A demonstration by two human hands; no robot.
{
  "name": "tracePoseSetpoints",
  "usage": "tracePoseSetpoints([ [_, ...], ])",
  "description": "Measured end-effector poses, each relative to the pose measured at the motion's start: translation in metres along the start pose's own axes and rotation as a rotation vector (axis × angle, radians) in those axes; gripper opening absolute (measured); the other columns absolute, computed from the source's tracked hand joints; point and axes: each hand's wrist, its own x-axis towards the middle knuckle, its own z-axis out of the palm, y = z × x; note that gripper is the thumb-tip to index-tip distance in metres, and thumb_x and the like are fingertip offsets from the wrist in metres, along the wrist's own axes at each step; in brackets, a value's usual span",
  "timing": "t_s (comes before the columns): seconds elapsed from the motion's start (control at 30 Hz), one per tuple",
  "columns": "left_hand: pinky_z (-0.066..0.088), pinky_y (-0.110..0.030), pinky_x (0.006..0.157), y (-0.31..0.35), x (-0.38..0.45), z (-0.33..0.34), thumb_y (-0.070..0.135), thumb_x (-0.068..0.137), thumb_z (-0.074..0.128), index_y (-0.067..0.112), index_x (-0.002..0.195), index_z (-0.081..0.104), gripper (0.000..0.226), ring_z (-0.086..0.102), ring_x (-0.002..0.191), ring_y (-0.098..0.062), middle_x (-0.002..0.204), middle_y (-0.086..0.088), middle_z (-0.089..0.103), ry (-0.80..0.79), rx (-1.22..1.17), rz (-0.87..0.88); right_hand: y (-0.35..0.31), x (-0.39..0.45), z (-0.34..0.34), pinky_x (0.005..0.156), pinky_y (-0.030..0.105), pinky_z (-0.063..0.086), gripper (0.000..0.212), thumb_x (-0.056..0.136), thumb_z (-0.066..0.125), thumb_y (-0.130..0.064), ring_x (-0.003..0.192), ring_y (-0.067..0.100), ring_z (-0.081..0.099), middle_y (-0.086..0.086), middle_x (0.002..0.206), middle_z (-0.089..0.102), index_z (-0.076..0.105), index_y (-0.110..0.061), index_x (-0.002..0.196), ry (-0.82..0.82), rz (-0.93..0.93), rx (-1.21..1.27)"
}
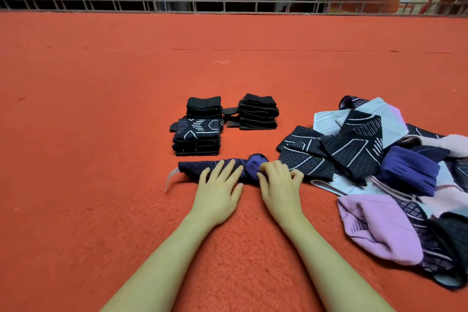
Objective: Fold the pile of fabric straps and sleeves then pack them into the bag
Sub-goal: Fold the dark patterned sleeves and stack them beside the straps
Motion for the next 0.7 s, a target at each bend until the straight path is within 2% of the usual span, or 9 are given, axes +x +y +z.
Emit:
tracePoseSetpoints([
  [0.07,-0.002,-0.037,0.115,-0.002,0.004,0.005,0.044,0.102,0.026,0.033,0.151,0.019,0.05,0.002,0.147,-0.012,0.159,0.011,0.011,0.019,0.0,-0.003,0.0,-0.002,0.001,0.073,0.034,0.021,0.028,0.083,0.048,-0.042,0.076,0.018,0.056,-0.007,0.086,0.06,0.061,-0.02,0.093,-0.044,-0.034,-0.04],
  [0.13,0.011,-0.039,0.11,-0.004,0.008,0.003,0.042,0.099,0.033,0.03,0.142,0.044,0.045,0.03,0.141,-0.017,0.151,0.007,0.037,0.096,-0.015,0.004,0.001,-0.002,0.004,0.074,0.034,0.022,0.034,0.075,0.065,-0.044,0.078,0.017,0.056,-0.006,0.088,0.061,0.062,-0.019,0.097,-0.064,-0.062,-0.097],
  [0.2,0.025,-0.037,0.094,-0.005,0.013,0.004,0.041,0.089,0.039,0.026,0.114,0.069,0.042,0.059,0.115,-0.021,0.122,0.004,0.065,0.193,-0.045,0.024,0.004,0.0,0.008,0.075,0.035,0.023,0.04,0.066,0.081,-0.033,0.076,0.022,0.058,-0.003,0.089,0.061,0.062,-0.016,0.097,-0.046,-0.059,-0.137],
  [0.23,0.027,-0.036,0.087,-0.007,0.016,0.005,0.041,0.085,0.041,0.026,0.103,0.072,0.039,0.063,0.104,-0.02,0.111,0.005,0.069,0.227,-0.043,0.03,0.005,0.001,0.009,0.075,0.036,0.024,0.041,0.065,0.083,-0.028,0.075,0.023,0.058,-0.001,0.088,0.061,0.061,-0.015,0.096,-0.025,-0.049,-0.146],
  [0.3,0.025,-0.034,0.08,-0.008,0.019,0.007,0.042,0.084,0.043,0.027,0.093,0.072,0.034,0.058,0.097,-0.014,0.101,0.01,0.069,0.266,-0.067,0.03,0.005,0.004,0.01,0.075,0.037,0.025,0.033,0.072,0.076,-0.025,0.073,0.023,0.057,-0.001,0.085,0.061,0.058,-0.015,0.097,0.045,-0.053,-0.143],
  [0.4,0.022,-0.032,0.077,-0.01,0.024,0.009,0.041,0.086,0.043,0.026,0.088,0.069,0.03,0.047,0.095,-0.008,0.095,0.012,0.066,0.331,-0.148,0.024,0.003,0.005,0.008,0.077,0.036,0.027,0.021,0.082,0.052,-0.028,0.075,0.018,0.052,-0.004,0.086,0.062,0.059,-0.016,0.097,0.147,-0.058,-0.113],
  [0.57,0.02,-0.031,0.077,-0.007,0.02,0.009,0.037,0.088,0.042,0.025,0.087,0.066,0.027,0.046,0.097,-0.007,0.093,0.012,0.064,0.41,-0.204,0.073,0.002,0.005,0.004,0.078,0.035,0.026,0.02,0.087,0.048,-0.027,0.082,0.016,0.047,-0.001,0.091,0.062,0.066,-0.017,0.088,0.182,-0.02,-0.111],
  [0.7,0.019,-0.03,0.075,-0.005,0.012,0.008,0.036,0.088,0.042,0.025,0.087,0.065,0.026,0.045,0.095,-0.008,0.092,0.011,0.063,0.414,-0.2,0.073,-0.003,0.006,-0.005,0.074,0.03,0.017,0.021,0.089,0.044,-0.024,0.081,0.011,0.046,-0.008,0.086,0.06,0.064,-0.018,0.089,0.188,0.118,0.062],
])
